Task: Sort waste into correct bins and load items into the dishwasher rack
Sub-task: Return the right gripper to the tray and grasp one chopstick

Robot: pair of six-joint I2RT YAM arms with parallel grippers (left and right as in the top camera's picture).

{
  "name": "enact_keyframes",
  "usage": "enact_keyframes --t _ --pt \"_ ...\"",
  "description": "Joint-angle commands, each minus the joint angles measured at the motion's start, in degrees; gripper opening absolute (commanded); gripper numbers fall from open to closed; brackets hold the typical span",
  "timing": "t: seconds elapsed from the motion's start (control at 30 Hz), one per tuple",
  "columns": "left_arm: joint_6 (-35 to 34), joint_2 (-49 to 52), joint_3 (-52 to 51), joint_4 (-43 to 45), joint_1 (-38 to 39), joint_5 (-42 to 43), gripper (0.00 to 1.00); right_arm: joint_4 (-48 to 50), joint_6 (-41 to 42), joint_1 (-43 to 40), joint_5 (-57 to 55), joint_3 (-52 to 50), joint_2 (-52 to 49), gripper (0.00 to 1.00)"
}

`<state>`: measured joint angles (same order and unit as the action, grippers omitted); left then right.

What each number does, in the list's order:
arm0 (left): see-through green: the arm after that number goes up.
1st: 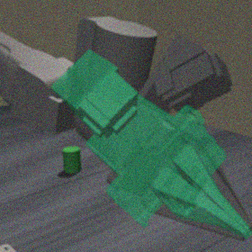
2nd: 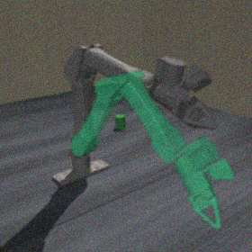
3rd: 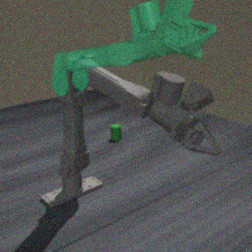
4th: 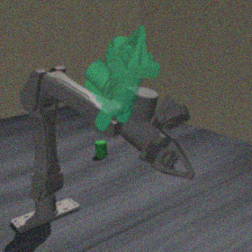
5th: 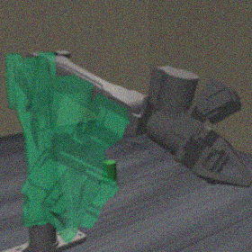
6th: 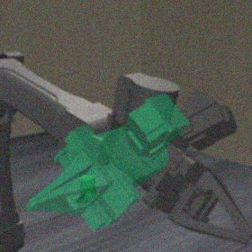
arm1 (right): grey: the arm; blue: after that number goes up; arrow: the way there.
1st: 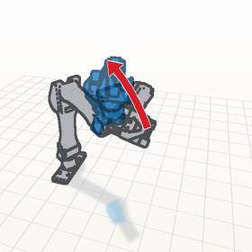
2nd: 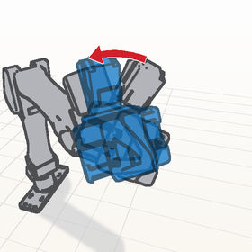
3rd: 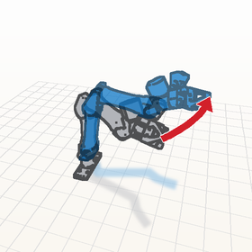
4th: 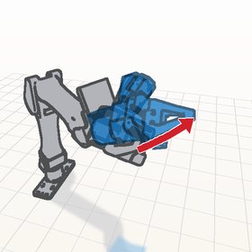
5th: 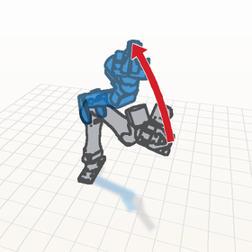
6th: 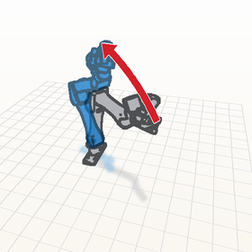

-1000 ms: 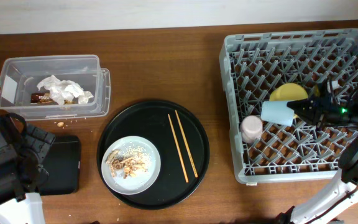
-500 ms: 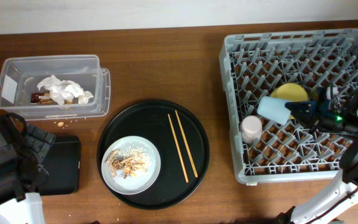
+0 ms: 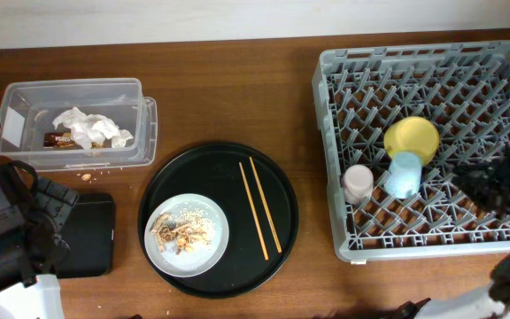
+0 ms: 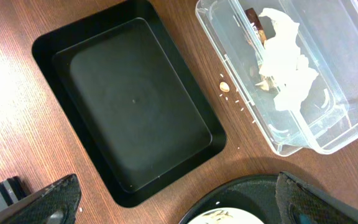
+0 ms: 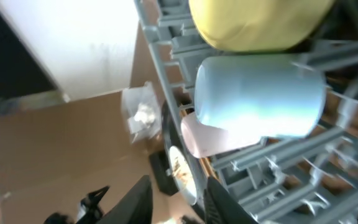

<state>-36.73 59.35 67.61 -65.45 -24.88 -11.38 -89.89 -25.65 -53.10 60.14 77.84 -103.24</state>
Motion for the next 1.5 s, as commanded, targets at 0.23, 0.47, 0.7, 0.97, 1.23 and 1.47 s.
enact_keyframes --t 0.23,0.47,0.7,0.97,1.23,1.47 --pt "-0.13 -0.24 0.13 -0.04 -0.33 -0.04 0.99 14.08 29.18 12.02 -27.41 1.05 26.77 0.32" --pt "-0.13 -0.24 0.11 -0.04 -0.33 -0.04 0.99 25.97 36.0 61.11 -37.94 1.95 29.35 0.54" --pt "-0.13 -0.24 0.11 -0.04 -0.33 -0.04 0.99 22.88 40.76 89.13 -57.68 14.38 -0.39 0.59" --pt "-0.13 -0.24 0.11 -0.04 -0.33 -0.04 0.99 27.82 41.2 89.92 -57.81 14.32 -14.19 0.34" --pt "-0.13 -0.24 0.11 -0.04 -0.33 -0.04 0.99 31.12 42.69 90.6 -58.23 14.19 -19.74 0.26" --pt "-0.13 -0.24 0.11 -0.04 -0.33 -0.04 0.99 34.25 44.06 90.73 -57.61 9.77 -19.93 0.27"
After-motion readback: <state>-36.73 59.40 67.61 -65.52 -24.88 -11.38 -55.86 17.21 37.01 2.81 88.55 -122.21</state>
